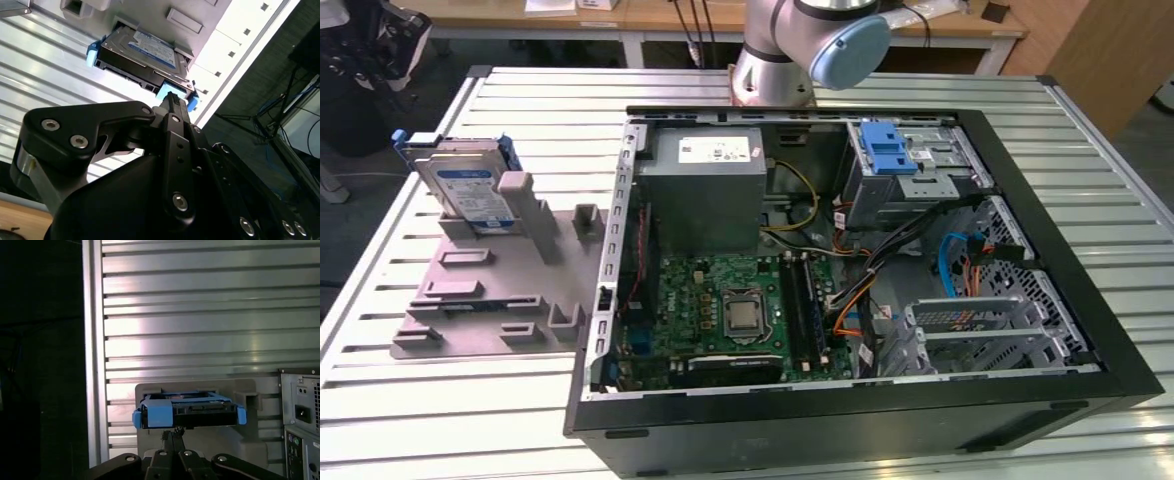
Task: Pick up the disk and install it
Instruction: 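Pick up the disk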
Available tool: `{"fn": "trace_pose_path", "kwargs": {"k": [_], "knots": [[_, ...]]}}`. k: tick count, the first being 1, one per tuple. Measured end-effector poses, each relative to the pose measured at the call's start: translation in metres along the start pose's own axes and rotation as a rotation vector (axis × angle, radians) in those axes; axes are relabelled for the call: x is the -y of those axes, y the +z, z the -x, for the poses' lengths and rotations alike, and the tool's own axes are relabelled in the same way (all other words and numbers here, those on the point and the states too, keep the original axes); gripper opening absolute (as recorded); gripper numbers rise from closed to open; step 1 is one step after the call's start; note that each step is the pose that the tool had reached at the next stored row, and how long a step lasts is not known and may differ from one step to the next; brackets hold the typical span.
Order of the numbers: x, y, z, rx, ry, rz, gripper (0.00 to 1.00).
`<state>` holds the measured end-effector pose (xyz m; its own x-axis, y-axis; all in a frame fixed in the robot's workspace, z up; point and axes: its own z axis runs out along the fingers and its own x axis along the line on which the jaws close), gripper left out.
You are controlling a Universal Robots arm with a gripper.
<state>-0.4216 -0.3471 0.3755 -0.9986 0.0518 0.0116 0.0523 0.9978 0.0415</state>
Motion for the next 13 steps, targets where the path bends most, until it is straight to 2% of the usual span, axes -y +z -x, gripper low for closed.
{"fn": "trace_pose_path", "kwargs": {"k": [13], "knots": [[0.0,0.0,0.0,-0.0067,-0.161,-0.0019,0.11]]}}
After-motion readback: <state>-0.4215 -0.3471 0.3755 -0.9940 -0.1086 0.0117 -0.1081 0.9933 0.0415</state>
